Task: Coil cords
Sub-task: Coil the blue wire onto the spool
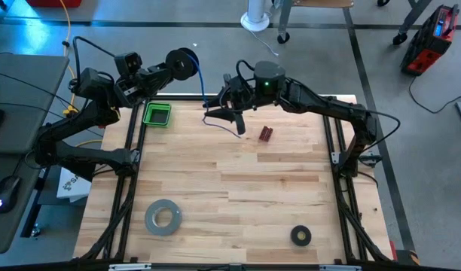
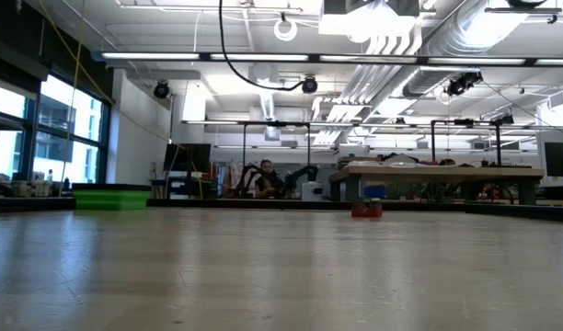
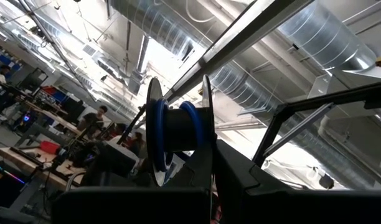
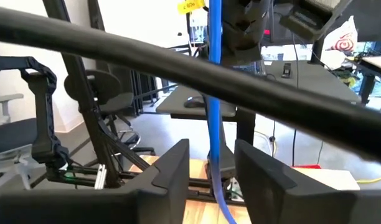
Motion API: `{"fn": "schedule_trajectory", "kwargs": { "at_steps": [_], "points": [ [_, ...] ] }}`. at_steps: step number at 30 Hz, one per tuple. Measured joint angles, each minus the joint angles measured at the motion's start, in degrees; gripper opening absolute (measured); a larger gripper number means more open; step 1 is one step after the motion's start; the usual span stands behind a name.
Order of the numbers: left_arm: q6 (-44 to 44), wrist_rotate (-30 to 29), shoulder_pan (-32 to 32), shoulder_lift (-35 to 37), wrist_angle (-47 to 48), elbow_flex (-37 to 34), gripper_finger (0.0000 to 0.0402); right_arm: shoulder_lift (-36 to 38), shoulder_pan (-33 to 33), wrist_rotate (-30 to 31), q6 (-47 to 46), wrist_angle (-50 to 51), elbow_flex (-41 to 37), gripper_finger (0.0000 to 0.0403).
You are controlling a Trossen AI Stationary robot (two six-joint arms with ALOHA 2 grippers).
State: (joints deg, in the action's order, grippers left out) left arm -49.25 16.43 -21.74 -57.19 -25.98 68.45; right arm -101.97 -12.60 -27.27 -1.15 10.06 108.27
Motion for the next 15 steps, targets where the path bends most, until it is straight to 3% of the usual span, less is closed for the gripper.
{"fn": "schedule_trajectory", "kwargs": {
  "at_steps": [5,15],
  "points": [
    [0.0,0.01,0.0,0.0,0.01,0.0,0.0,0.0,-0.32,-0.02,-0.03,-0.79,0.0,0.0096],
    [0.0,0.04,0.0,0.0,0.0,0.0,0.0,0.07,-0.44,-0.26,0.09,-0.87,0.0,0.0094]
  ]
}}
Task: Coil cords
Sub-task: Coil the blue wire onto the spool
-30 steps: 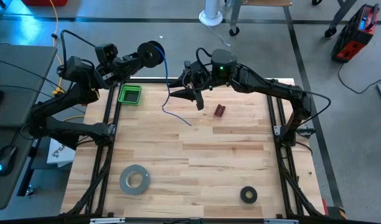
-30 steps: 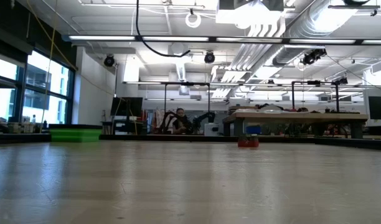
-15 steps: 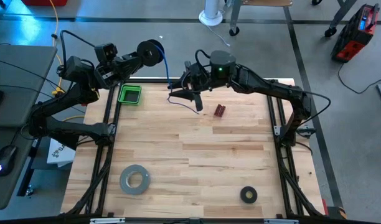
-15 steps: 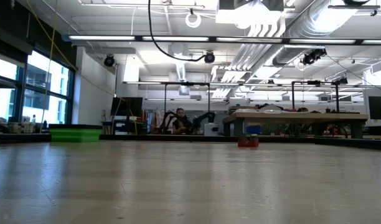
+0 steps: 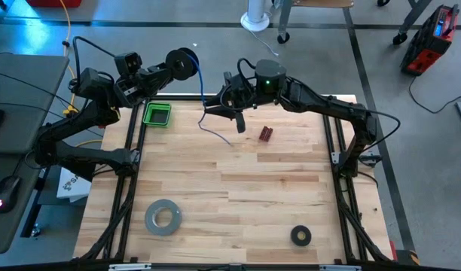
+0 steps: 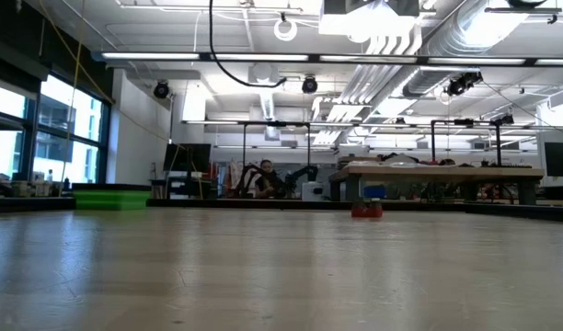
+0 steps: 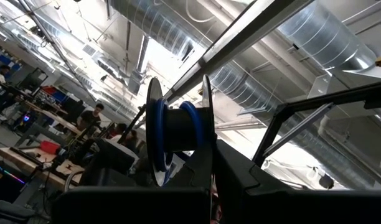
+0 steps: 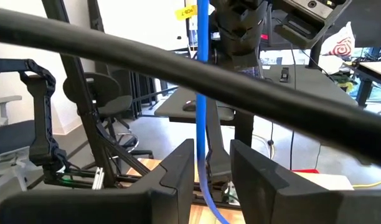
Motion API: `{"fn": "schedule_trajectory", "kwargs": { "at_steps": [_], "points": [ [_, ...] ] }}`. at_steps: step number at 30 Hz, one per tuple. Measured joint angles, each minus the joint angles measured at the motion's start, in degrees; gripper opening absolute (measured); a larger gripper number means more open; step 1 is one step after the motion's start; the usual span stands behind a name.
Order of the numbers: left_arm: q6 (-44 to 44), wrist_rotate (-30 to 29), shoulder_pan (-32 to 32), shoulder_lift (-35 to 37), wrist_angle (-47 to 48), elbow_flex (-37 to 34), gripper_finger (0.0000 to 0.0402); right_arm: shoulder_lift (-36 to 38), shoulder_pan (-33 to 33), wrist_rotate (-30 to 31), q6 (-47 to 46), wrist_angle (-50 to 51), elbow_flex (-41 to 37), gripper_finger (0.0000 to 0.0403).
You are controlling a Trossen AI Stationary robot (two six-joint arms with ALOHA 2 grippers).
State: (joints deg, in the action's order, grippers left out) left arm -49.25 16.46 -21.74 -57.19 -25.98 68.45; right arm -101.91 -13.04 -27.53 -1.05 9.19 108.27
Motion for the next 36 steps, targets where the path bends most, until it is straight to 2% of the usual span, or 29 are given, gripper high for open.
{"fn": "schedule_trajectory", "kwargs": {
  "at_steps": [36],
  "points": [
    [0.98,-0.76,0.0,0.0,0.22,0.0,0.0,0.33,-0.31,-2.73,-0.58,-0.46,0.0,0.0094]
  ]
}}
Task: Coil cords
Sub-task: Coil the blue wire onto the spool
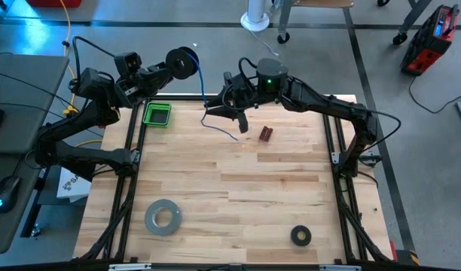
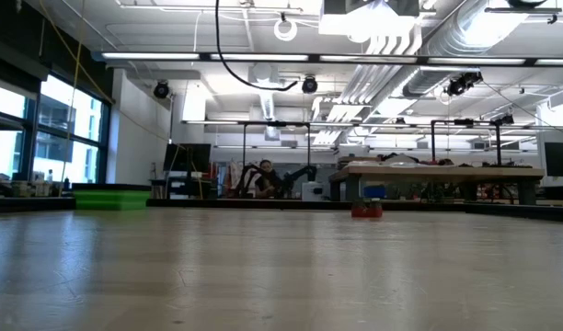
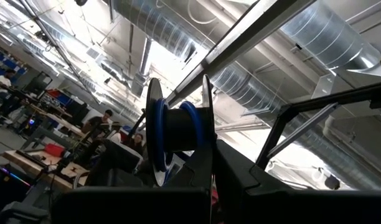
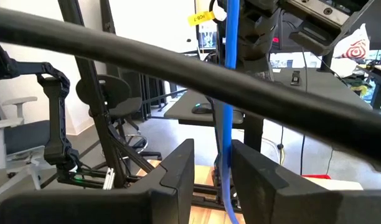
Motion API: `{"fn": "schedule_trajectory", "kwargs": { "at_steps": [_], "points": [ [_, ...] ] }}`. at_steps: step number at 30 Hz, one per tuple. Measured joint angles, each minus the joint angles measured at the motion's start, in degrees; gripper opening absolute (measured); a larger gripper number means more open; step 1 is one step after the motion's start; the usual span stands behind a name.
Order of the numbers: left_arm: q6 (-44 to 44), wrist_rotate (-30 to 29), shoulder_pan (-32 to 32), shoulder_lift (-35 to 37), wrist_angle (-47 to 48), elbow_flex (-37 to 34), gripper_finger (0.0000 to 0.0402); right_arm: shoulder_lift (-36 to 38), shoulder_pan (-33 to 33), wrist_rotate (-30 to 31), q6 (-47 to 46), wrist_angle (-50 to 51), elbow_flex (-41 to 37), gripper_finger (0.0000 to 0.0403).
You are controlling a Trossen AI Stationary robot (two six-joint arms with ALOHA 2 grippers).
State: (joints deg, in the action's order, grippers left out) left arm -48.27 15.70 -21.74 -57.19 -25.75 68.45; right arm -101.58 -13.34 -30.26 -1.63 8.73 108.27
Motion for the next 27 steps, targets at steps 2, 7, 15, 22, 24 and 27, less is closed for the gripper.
{"fn": "schedule_trajectory", "kwargs": {
  "at_steps": [2,7,15,22,24,27],
  "points": [
    [0.0,0.0,0.0,0.0,0.02,0.0,0.0,0.0,0.0,0.0,0.05,0.02,0.0,0.0093],
    [-0.02,-0.04,0.0,0.0,0.04,0.0,0.0,0.0,0.0,0.0,0.11,0.02,0.0,0.0052],
    [-3.12,-1.41,0.04,-1.18,-0.21,0.09,0.0,-0.47,1.52,0.94,-0.28,-3.5,0.0,0.0003],
    [-8.68,-1.18,0.09,-3.58,-1.33,0.07,0.0,-0.96,4.02,6.54,0.39,-6.98,-0.02,0.0002],
    [-9.02,-1.48,0.07,-4.06,-1.16,0.07,0.0,-0.96,4.47,8.94,0.48,-8.13,-0.02,0.0001],
    [-11.67,-1.44,0.09,-4.8,-1.12,0.07,0.0,-0.96,4.79,10.82,0.24,-10.3,-0.02,0.0001]
  ]
}}
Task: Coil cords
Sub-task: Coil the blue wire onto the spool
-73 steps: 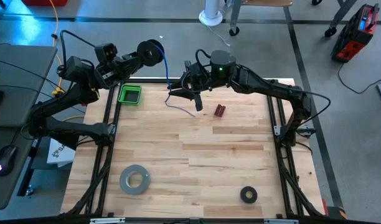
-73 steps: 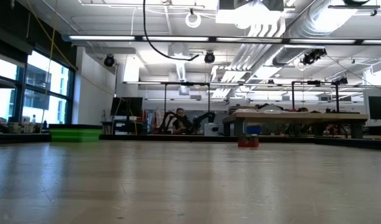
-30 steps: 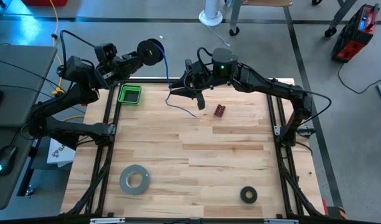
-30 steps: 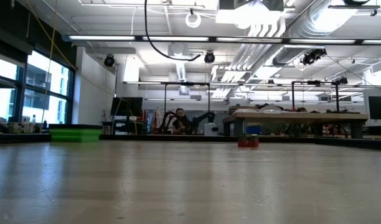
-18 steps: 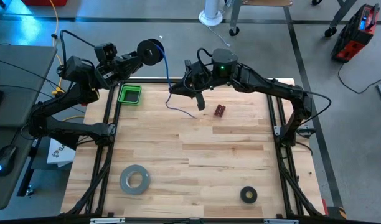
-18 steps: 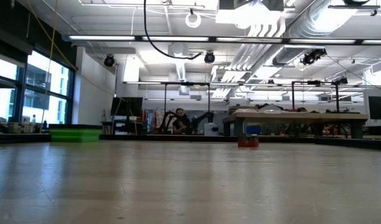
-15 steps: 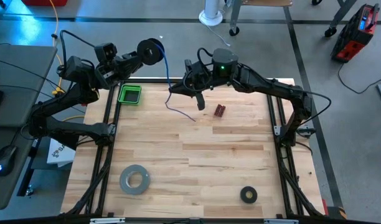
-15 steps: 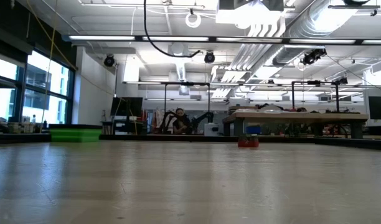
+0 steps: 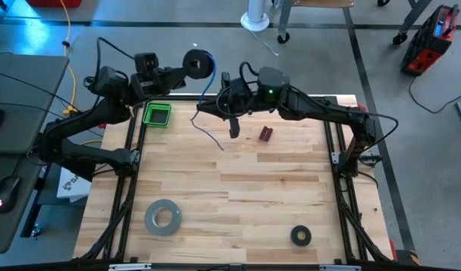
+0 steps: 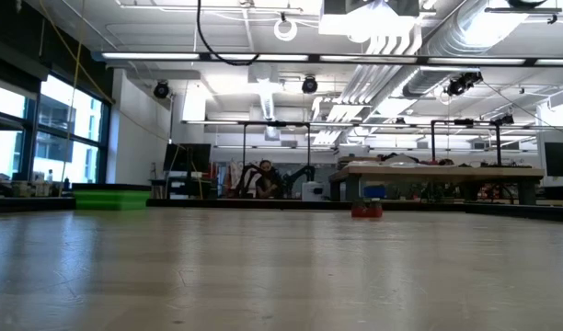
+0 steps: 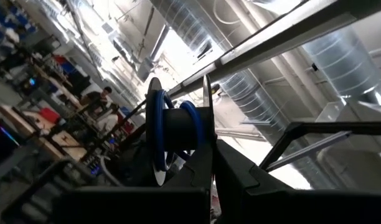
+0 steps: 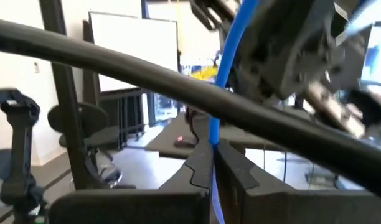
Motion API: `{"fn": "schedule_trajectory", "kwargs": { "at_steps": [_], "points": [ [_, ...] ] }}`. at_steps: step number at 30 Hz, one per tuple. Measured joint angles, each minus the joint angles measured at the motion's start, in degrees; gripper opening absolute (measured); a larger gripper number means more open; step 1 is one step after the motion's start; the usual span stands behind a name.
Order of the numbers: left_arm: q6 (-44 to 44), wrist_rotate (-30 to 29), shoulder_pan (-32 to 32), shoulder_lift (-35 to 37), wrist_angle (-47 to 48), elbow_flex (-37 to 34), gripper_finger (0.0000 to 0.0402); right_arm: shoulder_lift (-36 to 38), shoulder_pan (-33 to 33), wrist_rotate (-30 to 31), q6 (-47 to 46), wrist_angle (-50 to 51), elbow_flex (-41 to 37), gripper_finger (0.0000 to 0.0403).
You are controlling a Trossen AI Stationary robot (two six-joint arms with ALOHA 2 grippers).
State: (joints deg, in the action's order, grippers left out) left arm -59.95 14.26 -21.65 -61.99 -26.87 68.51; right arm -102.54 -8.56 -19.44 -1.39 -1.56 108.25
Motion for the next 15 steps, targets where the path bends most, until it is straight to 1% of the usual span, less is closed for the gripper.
{"fn": "schedule_trajectory", "kwargs": {
  "at_steps": [4,12,15],
  "points": [
    [-3.04,0.61,0.35,-0.71,-0.11,0.0,0.0,0.04,0.03,0.18,-0.08,-2.64,0.0,0.0001],
    [-7.92,0.48,3.26,-1.61,-0.42,-0.02,0.0,0.04,0.07,5.67,0.18,-2.65,0.0,0.0],
    [-9.0,0.52,4.33,-1.74,-0.35,-0.02,0.0,0.04,0.05,6.18,-0.04,-3.17,0.0,0.0]
  ]
}}
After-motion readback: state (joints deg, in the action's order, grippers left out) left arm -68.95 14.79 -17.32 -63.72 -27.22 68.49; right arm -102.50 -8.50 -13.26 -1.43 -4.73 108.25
